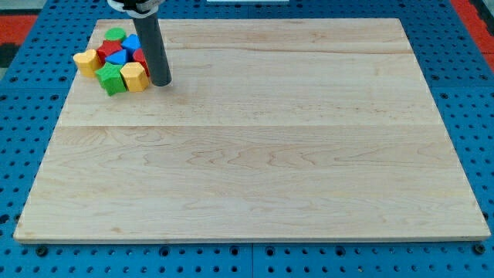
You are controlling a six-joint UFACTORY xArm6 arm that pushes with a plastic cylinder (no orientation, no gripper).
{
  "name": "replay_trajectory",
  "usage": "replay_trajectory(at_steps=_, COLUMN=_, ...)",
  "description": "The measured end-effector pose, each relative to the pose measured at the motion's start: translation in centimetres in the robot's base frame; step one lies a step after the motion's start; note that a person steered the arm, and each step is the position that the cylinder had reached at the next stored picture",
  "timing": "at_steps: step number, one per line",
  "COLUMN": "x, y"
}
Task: Move your hand closer to the bottom left of the yellow heart
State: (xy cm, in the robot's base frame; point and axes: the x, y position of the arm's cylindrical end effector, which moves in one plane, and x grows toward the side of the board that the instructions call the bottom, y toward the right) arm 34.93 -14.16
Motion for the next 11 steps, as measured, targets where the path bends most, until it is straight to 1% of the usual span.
replay_trajectory(at_steps=1, x=1.7, y=1.4)
replay_trajectory(at_steps=2, x=6.8, y=1.6)
replay_trajectory(at_steps=3, x=10.5, y=1.0)
replay_trajectory(at_steps=4, x=11.1, y=-9.2)
replay_trajectory(at_steps=5, x=11.0, y=-16.1)
replay_trajectory(at_steps=7, x=10.3, y=-16.2)
replay_trajectory(at_steps=10, x=3.7, y=-16.1)
replay_trajectory(at_steps=11, x=0.6, y=-14.7)
